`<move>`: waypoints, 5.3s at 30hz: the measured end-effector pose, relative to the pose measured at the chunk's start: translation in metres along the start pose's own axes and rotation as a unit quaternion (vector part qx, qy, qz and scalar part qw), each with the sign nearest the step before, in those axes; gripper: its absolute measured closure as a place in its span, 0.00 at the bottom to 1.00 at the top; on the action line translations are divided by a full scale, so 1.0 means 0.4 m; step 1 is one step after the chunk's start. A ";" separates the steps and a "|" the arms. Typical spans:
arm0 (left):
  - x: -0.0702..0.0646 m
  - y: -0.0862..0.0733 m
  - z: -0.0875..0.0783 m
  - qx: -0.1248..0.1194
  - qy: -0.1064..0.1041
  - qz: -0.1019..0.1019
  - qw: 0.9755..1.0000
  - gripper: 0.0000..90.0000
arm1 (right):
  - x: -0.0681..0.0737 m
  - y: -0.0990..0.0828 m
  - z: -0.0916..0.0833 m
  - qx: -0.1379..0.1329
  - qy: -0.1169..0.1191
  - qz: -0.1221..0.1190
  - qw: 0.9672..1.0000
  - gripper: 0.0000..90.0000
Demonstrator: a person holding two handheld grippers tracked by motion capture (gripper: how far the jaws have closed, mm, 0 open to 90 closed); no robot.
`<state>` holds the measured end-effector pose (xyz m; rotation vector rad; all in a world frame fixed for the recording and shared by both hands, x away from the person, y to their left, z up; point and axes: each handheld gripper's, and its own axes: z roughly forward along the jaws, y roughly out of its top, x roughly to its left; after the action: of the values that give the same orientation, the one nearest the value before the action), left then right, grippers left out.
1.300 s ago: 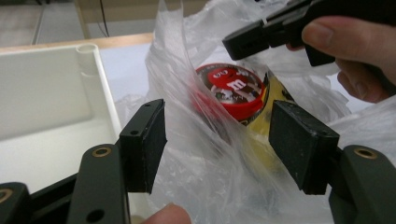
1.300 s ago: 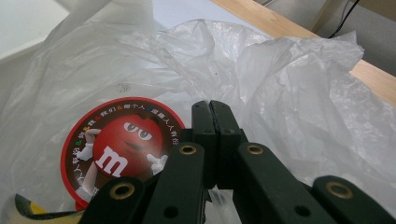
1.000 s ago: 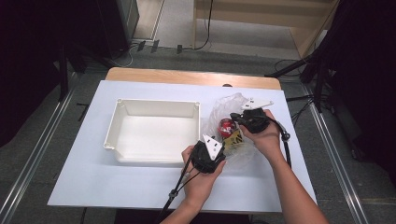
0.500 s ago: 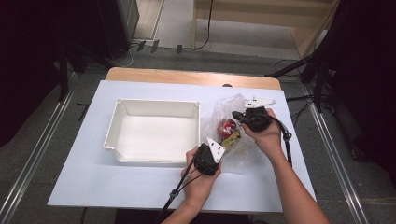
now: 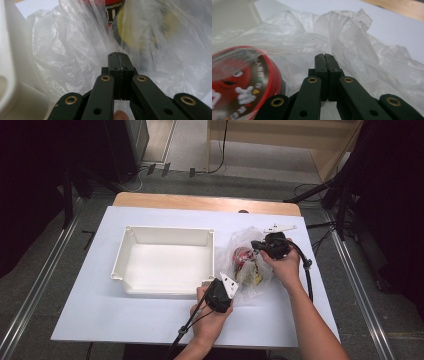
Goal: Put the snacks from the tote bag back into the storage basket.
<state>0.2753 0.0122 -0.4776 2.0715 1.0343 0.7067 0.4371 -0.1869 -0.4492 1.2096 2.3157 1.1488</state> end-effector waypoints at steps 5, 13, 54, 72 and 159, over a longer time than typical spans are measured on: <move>0.003 -0.005 -0.004 0.010 -0.008 -0.001 1.000 1.00 | -0.003 -0.017 0.027 0.013 0.010 0.002 1.000 1.00; 0.009 -0.014 -0.032 -0.025 -0.018 -0.014 0.999 0.99 | 0.006 -0.012 0.019 -0.002 0.000 -0.001 1.000 1.00; 0.005 0.012 -0.108 -0.108 0.009 -0.032 0.994 0.57 | 0.117 0.067 -0.145 -0.080 0.065 -0.002 0.995 0.37; 0.013 0.031 -0.097 -0.106 0.000 -0.037 0.994 0.58 | 0.197 0.097 -0.012 0.002 0.082 -0.057 0.995 0.82; 0.016 0.037 -0.032 -0.085 0.031 -0.096 0.991 1.00 | 0.094 0.071 -0.059 -0.051 0.036 -0.070 0.996 0.92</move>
<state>0.2761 0.0155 -0.4574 1.7873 1.1497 0.7381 0.4168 -0.1601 -0.4086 0.9684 2.3206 1.2626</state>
